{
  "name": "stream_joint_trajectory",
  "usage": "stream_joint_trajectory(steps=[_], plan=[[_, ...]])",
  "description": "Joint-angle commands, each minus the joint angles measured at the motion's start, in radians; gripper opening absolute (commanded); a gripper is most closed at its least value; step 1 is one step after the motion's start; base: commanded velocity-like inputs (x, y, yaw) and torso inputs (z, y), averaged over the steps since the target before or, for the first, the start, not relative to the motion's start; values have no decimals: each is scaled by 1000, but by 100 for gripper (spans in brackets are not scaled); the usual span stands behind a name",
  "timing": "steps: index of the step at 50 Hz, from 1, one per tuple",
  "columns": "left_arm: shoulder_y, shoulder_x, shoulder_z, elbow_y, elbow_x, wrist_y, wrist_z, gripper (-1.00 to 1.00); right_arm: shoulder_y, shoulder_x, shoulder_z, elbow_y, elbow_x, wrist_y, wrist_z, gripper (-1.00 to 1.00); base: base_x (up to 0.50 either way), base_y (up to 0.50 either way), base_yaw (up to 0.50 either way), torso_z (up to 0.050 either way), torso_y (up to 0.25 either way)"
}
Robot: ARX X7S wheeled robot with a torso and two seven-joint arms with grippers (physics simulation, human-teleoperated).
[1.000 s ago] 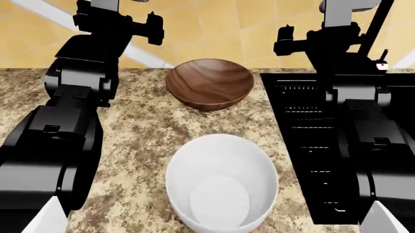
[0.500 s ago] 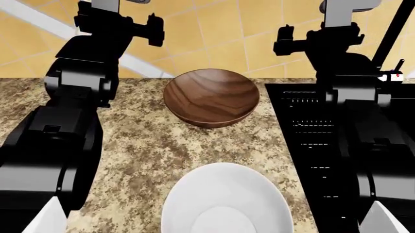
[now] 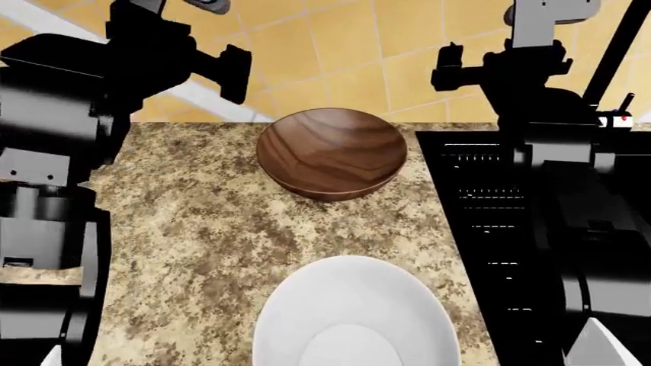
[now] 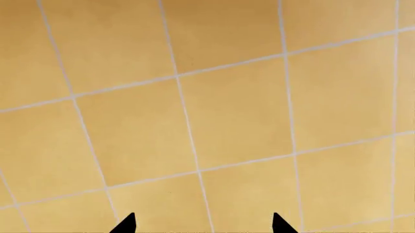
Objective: Stack the bowls in the sink.
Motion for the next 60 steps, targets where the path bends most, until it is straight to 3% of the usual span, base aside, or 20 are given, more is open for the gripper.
stream_joint_trajectory(steps=[1,8,16,18,23,28,33,39,50,55,60], plan=[[22,-78,53,309,-57,-327,143,100,-7,8,7,0,3,-5,-6,100,0,0,0,0,0],[24,-149,94,476,-119,-455,234,100,-8,8,11,-1,4,-6,-8,100,0,0,0,0,0],[45,-201,51,650,-198,-583,288,100,-7,6,14,-1,3,-7,-11,100,0,0,0,0,0],[44,-226,40,664,-291,-587,246,100,-7,5,14,-1,3,-8,-12,100,0,0,0,0,0],[21,-329,3,687,-764,-586,-14,100,-7,3,15,-1,2,-6,-14,100,0,0,0,0,0],[13,-388,1,716,-1028,-584,-154,100,-6,0,15,-2,0,-4,-16,100,0,0,0,0,0],[7,-437,14,748,-1200,-580,-247,100,-7,-2,16,-3,1,-4,-17,100,0,0,0,0,0],[-13,-474,29,757,-1367,-571,-341,100,-10,-5,18,-3,3,-6,-19,100,0,0,0,0,0],[-26,-504,64,768,-1439,-535,-376,100,-9,-5,20,-3,2,-6,-21,100,0,0,0,0,0],[-15,-516,64,815,-1604,-524,-459,100,-10,-9,20,-1,1,-7,-21,100,0,0,0,0,0],[-8,-515,85,830,-1653,-507,-487,100,-11,-8,21,-1,0,-6,-21,100,0,0,0,0,0]])
